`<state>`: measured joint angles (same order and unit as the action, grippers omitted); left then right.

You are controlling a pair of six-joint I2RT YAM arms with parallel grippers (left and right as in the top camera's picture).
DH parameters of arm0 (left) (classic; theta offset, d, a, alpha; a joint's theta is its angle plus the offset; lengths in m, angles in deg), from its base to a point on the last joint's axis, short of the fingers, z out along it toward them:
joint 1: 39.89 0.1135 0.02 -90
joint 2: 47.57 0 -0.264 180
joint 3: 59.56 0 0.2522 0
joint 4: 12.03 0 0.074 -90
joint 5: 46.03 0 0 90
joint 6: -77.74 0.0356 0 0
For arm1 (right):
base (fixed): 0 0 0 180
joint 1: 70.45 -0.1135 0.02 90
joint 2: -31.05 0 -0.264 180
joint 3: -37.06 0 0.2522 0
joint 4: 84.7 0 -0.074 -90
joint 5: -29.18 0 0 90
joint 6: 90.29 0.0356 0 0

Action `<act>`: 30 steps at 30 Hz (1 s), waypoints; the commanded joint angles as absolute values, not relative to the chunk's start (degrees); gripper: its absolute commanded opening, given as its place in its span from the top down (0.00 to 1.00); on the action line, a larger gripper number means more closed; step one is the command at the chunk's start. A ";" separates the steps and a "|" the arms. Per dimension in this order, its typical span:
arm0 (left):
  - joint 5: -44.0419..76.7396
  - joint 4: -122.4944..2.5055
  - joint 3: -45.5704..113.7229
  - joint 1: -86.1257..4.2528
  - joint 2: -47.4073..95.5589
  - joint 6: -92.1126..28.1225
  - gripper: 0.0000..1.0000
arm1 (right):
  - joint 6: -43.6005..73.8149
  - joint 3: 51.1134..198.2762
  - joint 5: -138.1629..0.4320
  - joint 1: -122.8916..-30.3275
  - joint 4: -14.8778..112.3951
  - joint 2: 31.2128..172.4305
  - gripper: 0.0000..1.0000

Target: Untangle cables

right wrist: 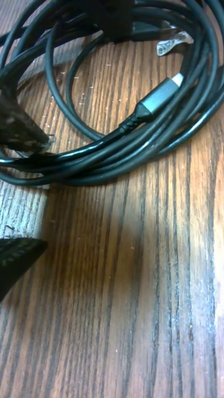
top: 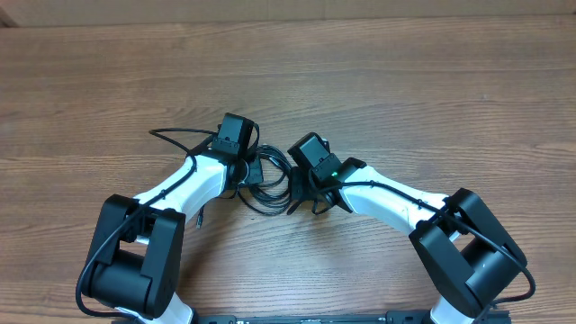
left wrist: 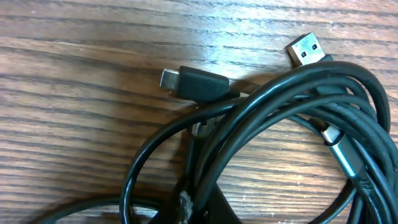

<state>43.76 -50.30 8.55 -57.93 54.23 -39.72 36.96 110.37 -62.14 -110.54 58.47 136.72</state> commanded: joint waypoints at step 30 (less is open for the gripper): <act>46.90 -52.57 6.47 -55.15 56.19 -43.70 0.89 | 28.37 116.33 -64.79 -110.02 52.55 135.12 0.53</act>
<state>44.24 -51.44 8.63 -56.12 54.07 -42.39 33.95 112.09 -63.59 -110.43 54.65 137.18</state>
